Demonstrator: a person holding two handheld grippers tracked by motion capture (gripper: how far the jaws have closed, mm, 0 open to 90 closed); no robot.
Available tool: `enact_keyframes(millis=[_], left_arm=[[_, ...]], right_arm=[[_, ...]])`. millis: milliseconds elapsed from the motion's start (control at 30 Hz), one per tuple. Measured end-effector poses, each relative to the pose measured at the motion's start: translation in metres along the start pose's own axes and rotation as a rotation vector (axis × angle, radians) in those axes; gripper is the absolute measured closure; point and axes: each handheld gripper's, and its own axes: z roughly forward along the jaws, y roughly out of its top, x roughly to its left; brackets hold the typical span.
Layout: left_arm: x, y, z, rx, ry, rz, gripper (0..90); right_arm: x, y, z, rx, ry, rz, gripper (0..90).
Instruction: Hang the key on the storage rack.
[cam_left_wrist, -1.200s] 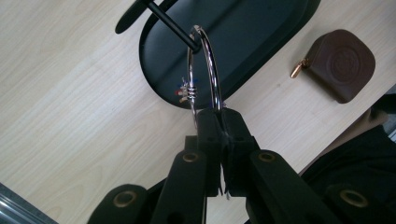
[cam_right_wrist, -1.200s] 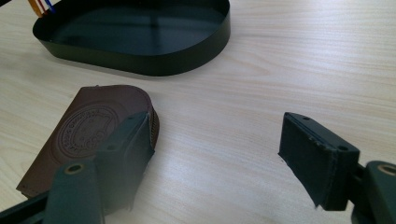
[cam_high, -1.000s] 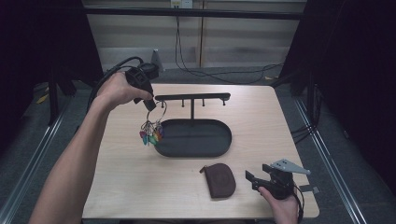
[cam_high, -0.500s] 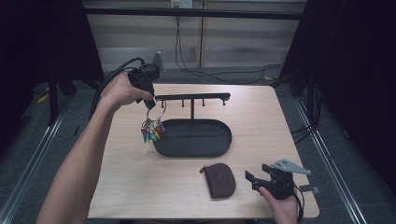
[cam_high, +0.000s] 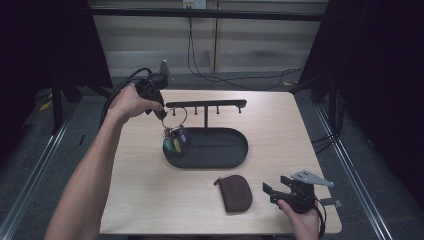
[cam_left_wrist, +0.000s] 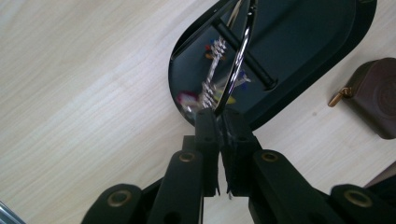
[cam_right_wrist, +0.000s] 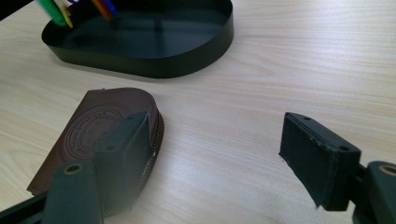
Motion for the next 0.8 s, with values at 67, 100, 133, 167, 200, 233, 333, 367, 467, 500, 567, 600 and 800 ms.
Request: enact_keyframes(millis=[67,100,133,167,200,233,333,367,467,500,567,600,800], left_arm=[[-0.001,-0.001,-0.002,-0.011,-0.003,0.001,86.4],[-0.001,-0.001,-0.004,-0.020,-0.002,-0.001,86.4],[-0.001,-0.001,-0.005,-0.027,-0.003,-0.003,86.1],[-0.002,-0.002,-0.006,-0.031,-0.002,-0.004,85.0],[-0.002,-0.002,-0.007,-0.036,0.002,-0.004,84.8],[-0.003,-0.002,-0.007,-0.038,0.000,0.001,84.4],[-0.002,-0.003,-0.008,-0.058,0.002,-0.003,78.6],[-0.002,-0.004,-0.008,-0.067,-0.002,-0.017,76.3],[0.001,-0.008,-0.010,-0.110,-0.047,-0.025,67.4],[0.002,-0.010,-0.011,-0.130,-0.063,-0.023,66.6],[0.004,-0.015,-0.013,-0.167,-0.087,-0.022,62.4],[0.004,-0.015,-0.013,-0.167,-0.087,-0.022,61.4],[0.005,-0.025,-0.014,-0.210,-0.105,-0.007,58.8]], right_arm=[[0.001,0.000,0.000,0.002,-0.001,0.001,24.9],[0.001,0.000,0.001,0.003,-0.001,-0.001,24.9],[0.001,0.000,0.001,0.002,0.000,0.000,24.9],[0.001,0.000,0.000,0.002,0.001,-0.001,24.9],[0.001,0.000,0.000,0.002,-0.001,-0.001,24.9],[0.001,0.000,0.000,0.001,-0.001,-0.001,24.9],[0.001,0.000,0.000,0.002,-0.002,0.001,24.9],[0.001,0.000,0.000,0.001,-0.002,0.001,24.9],[0.001,0.001,0.001,0.004,-0.004,-0.003,24.9],[0.001,0.001,0.001,0.003,-0.004,-0.004,24.9],[0.001,0.001,0.002,0.005,-0.004,0.000,24.9],[0.001,0.000,0.002,0.005,-0.005,0.000,24.9],[0.001,0.000,0.002,0.009,-0.006,0.001,24.9]])
